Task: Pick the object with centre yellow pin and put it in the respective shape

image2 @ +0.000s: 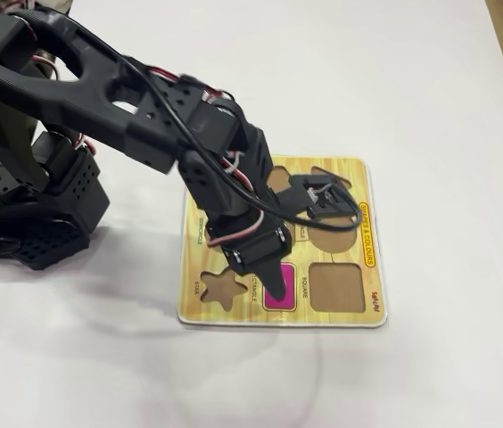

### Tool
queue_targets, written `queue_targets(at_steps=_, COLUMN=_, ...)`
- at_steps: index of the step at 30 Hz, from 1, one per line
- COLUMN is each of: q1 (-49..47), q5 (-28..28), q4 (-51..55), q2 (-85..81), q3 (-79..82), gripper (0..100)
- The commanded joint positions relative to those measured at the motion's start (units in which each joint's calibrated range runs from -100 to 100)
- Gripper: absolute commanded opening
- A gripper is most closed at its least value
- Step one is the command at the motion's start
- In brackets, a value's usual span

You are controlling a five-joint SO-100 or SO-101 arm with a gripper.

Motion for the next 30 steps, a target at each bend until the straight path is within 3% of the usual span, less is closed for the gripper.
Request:
queue_targets(at_steps=1, q1=-0.7, q5=-3.5, q4=-0.5, q2=-8.6, q3=2.8, gripper=20)
queue_targets(at_steps=24, q1=-0.9, q5=-20.3, q4=-0.5, q2=-44.3, q3=24.9, gripper=20)
queue_targets(at_steps=30, q1=-5.3, q5=-23.6, q4=-0.5, q2=-53.7, q3=32.5, gripper=20)
